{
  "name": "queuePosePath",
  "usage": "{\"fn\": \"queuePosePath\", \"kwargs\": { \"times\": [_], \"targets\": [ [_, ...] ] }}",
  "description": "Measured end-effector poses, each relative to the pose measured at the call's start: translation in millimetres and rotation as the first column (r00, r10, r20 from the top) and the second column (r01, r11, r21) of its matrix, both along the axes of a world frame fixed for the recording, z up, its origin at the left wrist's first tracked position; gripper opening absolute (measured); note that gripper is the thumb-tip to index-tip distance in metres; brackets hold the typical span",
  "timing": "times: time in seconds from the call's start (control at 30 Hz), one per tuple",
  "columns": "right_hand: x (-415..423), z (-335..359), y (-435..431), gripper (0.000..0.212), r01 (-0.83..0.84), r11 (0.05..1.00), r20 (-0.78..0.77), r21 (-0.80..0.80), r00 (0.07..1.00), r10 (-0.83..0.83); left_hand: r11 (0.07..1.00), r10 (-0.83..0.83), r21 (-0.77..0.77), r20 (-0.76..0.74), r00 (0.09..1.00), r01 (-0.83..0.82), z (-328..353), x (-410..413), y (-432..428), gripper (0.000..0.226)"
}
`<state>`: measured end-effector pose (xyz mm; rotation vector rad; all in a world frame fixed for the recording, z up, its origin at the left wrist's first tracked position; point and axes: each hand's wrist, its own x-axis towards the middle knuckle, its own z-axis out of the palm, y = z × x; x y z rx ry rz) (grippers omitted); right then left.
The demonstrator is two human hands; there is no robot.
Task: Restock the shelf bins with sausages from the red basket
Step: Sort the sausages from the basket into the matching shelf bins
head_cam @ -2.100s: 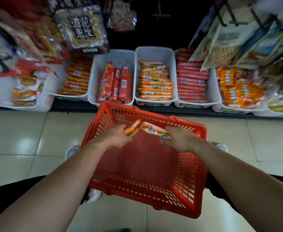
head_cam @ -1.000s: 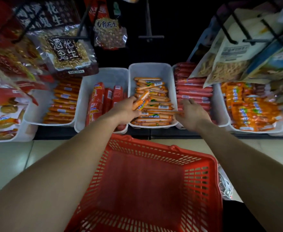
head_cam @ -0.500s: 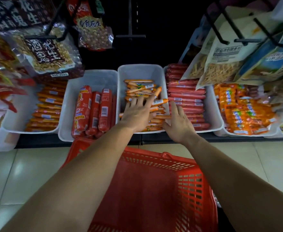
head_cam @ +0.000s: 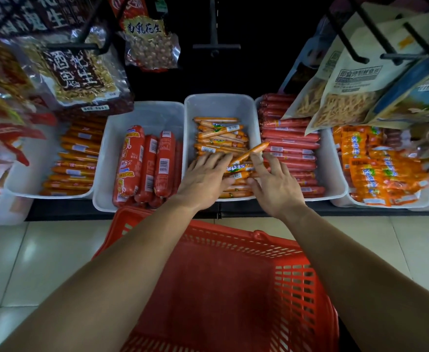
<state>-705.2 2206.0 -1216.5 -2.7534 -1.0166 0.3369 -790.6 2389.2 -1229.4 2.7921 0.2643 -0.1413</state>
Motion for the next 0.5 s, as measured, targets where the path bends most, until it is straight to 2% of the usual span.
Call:
{"fn": "queuePosePath", "kwargs": {
  "times": [0.17, 0.27, 0.37, 0.5],
  "targets": [
    [6, 5, 14, 0.070, 0.062, 0.998, -0.044, 0.020, 0.997, -0.061, 0.994, 0.067, 0.076, 0.141, 0.988, -0.078, 9, 15, 11, 0.063],
    [7, 9, 17, 0.073, 0.143, 0.989, -0.059, 0.036, 0.988, -0.140, 0.978, 0.209, -0.034, 0.181, 0.961, -0.207, 15, 17, 15, 0.063],
    [5, 7, 13, 0.067, 0.170, 0.985, -0.047, 0.035, 0.985, -0.169, 0.956, 0.288, -0.098, 0.151, 0.946, -0.275, 15, -2, 18, 0.066],
    [1, 2, 5, 0.060, 0.142, 0.990, -0.068, 0.023, 0.988, -0.140, 0.951, 0.294, -0.113, 0.040, 0.955, -0.288, 14, -30, 27, 0.070]
  ]
}}
